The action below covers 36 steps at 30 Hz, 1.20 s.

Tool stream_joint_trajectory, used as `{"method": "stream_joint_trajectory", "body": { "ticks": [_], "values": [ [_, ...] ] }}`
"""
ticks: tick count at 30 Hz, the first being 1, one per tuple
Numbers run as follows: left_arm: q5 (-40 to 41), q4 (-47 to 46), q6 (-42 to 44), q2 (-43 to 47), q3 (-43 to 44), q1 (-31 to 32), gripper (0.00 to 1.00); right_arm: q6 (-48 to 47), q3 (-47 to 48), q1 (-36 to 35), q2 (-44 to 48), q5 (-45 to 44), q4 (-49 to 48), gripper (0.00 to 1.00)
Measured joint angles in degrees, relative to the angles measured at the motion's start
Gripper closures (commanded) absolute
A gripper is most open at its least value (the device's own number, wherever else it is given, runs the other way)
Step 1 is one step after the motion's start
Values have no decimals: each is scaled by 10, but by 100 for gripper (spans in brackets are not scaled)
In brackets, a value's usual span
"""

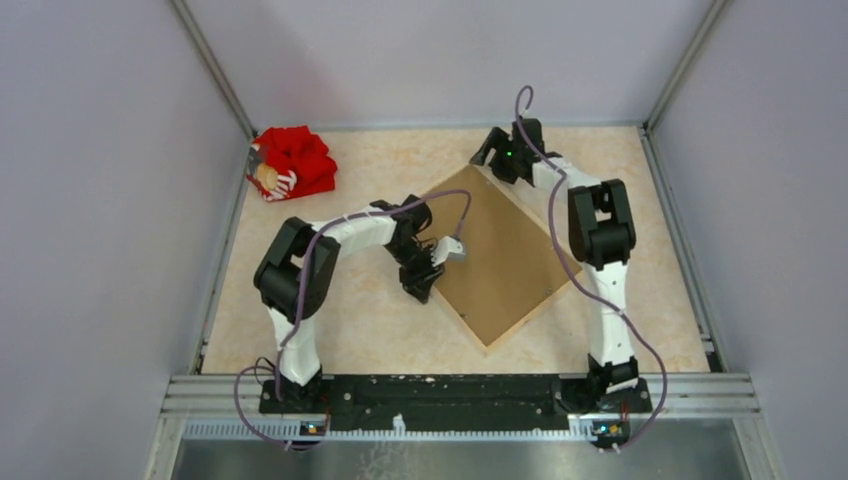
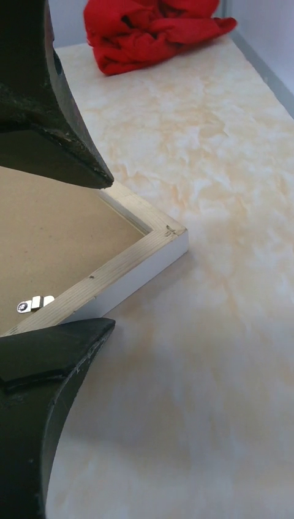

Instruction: Put the photo into the frame

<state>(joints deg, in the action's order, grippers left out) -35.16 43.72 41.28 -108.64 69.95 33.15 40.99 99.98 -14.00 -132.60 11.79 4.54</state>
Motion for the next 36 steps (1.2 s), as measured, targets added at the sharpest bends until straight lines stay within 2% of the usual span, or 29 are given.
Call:
{"method": "stream_joint_trajectory", "body": {
  "ticks": [3,5,10,14,19,23,24,29,32,36],
  "values": [
    [-33,60,10,-32,32,24,60,-10,38,-26,-22,19,8,15],
    [-53,106,21,-56,57,34,56,-20,44,-41,-23,21,12,2],
    [-53,158,47,-60,78,27,49,-43,50,-58,-9,6,37,1],
    [-52,193,56,-54,146,-37,45,-45,45,-51,30,-13,69,1],
    [-26,141,20,-51,265,-174,38,-33,-54,-21,199,-59,97,1],
    [24,54,-56,-68,317,-255,39,-10,-226,14,390,-99,94,1],
    [31,38,-72,-79,330,-264,40,-2,-287,21,448,-110,102,1],
    [19,-6,-126,-152,368,-269,42,18,-481,44,629,-117,170,2],
    [3,-5,-143,-189,368,-263,42,24,-555,69,716,-110,237,2],
    [-5,-5,-152,-212,362,-261,43,33,-610,82,808,-102,305,2]
  ]
}}
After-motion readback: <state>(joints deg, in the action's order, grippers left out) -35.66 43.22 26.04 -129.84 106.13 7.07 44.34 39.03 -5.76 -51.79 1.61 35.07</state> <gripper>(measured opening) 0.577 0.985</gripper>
